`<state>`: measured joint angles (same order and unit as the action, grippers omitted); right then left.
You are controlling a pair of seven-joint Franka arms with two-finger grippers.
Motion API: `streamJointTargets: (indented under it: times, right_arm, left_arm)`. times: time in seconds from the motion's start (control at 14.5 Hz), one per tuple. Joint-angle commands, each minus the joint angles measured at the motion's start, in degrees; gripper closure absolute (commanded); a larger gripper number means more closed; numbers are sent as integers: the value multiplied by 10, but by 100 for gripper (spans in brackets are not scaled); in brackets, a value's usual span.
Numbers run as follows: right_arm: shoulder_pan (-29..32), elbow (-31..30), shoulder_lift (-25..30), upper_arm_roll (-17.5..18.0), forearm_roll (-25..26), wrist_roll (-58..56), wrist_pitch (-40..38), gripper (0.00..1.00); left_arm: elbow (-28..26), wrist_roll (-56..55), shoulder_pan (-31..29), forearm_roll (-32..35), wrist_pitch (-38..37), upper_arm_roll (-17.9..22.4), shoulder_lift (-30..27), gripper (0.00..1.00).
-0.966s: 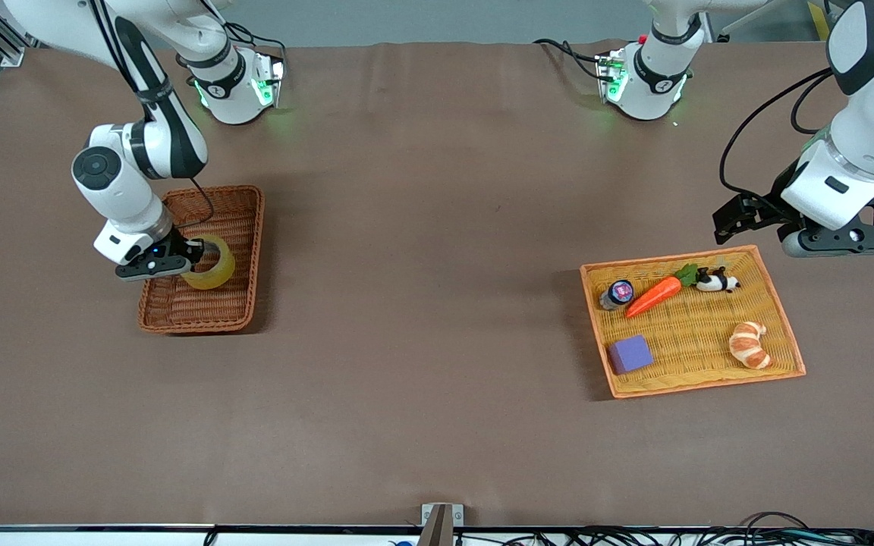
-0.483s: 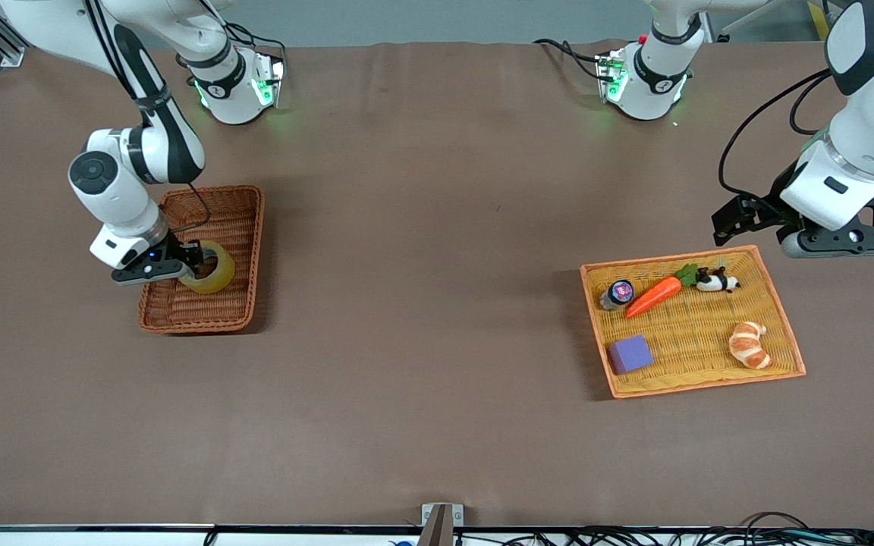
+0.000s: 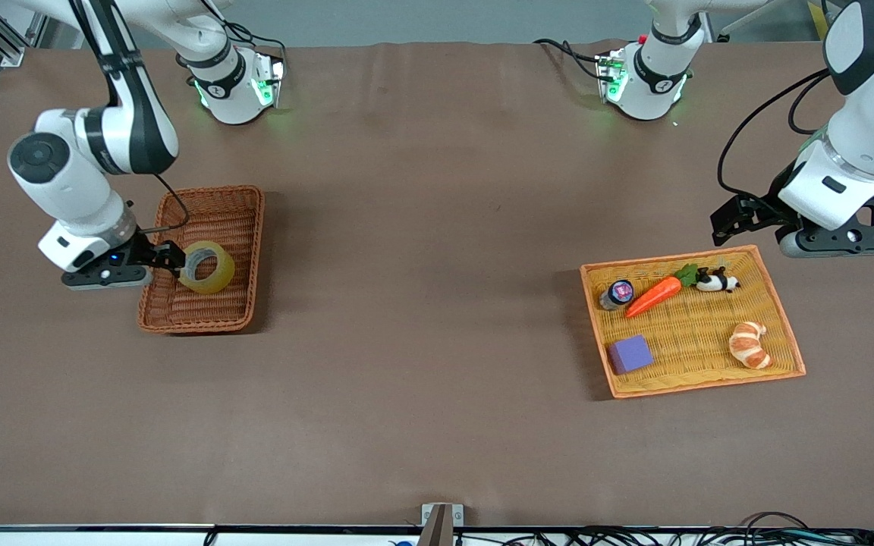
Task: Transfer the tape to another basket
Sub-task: 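Open the right gripper and raise it away from the basket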
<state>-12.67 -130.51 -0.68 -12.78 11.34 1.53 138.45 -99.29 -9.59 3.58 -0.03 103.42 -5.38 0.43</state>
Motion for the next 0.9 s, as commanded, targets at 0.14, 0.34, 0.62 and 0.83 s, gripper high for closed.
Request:
streamJointTargets:
  times: [0.14, 0.34, 0.62, 0.83]
  right_arm:
    - [10, 117, 37, 28, -29, 19, -171, 0]
    - [20, 242, 34, 33, -83, 13, -312, 0]
    - [98, 361, 32, 125, -104, 15, -458, 0]
    - [67, 396, 34, 81, -104, 10, -495, 0]
  left_arm:
    - [6, 8, -3, -8, -3, -2, 1, 1]
    - [6, 4, -3, -8, -5, -3, 1, 1]
    - [6, -1, -2, -8, -5, -2, 1, 1]
    - [5, -1, -2, -8, -6, -3, 1, 1]
